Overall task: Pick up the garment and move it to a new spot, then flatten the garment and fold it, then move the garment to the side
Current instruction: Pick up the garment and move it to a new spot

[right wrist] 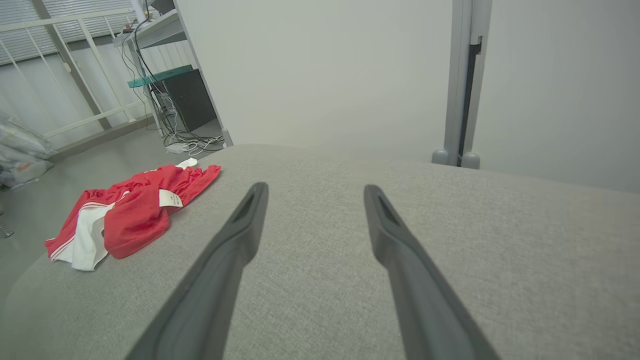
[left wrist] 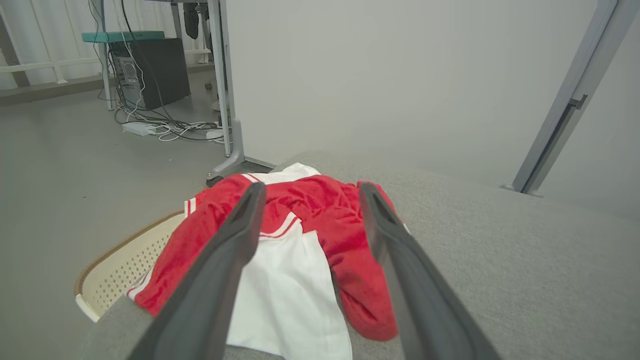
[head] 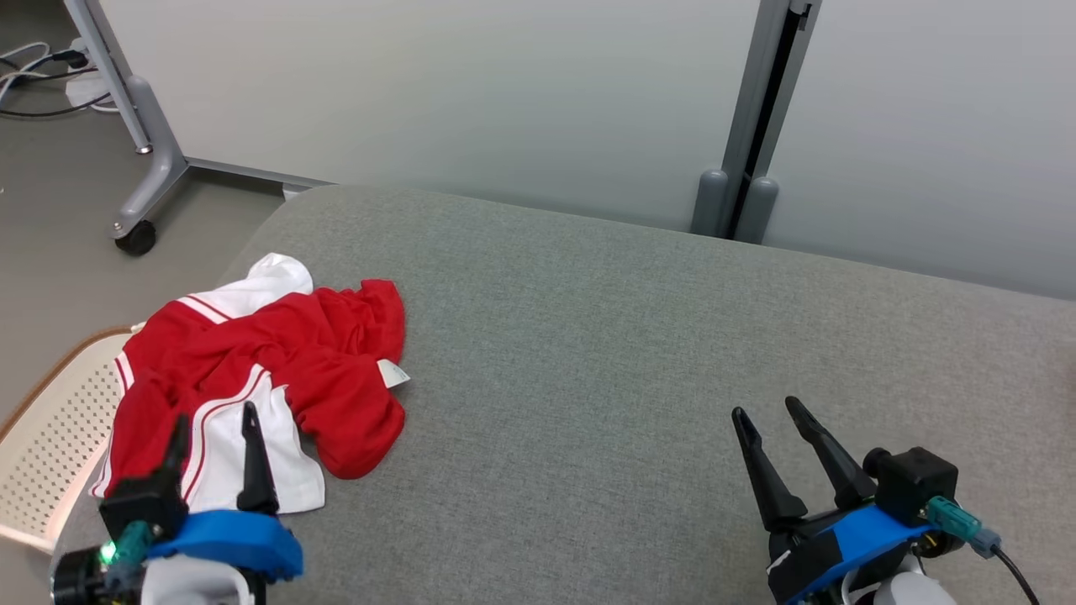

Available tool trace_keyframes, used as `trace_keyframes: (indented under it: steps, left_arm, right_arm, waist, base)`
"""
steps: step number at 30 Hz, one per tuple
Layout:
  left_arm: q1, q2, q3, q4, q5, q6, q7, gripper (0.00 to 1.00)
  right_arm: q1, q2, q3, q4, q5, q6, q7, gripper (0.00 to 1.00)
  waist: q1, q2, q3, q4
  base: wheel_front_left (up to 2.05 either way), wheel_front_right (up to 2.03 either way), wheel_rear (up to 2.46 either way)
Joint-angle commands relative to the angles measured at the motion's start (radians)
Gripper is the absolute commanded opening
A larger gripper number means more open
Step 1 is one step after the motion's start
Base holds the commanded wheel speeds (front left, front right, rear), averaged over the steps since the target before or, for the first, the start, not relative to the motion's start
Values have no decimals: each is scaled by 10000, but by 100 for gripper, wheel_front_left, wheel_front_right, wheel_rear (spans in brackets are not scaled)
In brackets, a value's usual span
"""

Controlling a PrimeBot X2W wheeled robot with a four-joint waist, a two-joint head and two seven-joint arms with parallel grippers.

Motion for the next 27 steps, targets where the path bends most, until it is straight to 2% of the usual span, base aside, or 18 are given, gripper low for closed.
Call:
trace_keyframes:
  steps: [1, 5, 10, 14, 22, 27]
  left_arm:
    - [-277, 107, 37, -73, 13, -36, 156, 100]
    - [-984, 540, 130, -337, -241, -208, 1241, 100]
    - [-1904, 906, 283, -713, -593, -224, 2996, 100]
    - [-2562, 1250, 469, -537, -992, -296, 4259, 100]
    - [-3346, 1889, 685, 1031, -1507, -270, 6404, 100]
    - [-3525, 1828, 731, 2248, -1836, -373, 6780, 100]
  right_arm:
    - [-170, -83, -28, -17, 34, 1, -26, 100]
    - [-200, -140, -102, -69, 12, 1, -26, 100]
    - [-311, -124, -123, -131, 9, 1, -26, 100]
    - [-485, -161, -52, -116, 43, 1, -26, 100]
    - [-826, -190, 16, -151, 76, 1, -24, 100]
    - [-1025, -170, 38, -152, 156, 1, -26, 100]
  waist:
    - [0, -1, 2, -63]
    - [0, -1, 108, -321]
    - [0, -1, 411, -757]
    - [0, -1, 748, -1186]
    - [0, -1, 1404, -2101]
    - [0, -1, 1761, -2504]
  base:
    - [0, 0, 0]
    - [0, 0, 0]
    - [0, 0, 0]
    - [0, 0, 0]
    - [0, 0, 0]
    - [0, 0, 0]
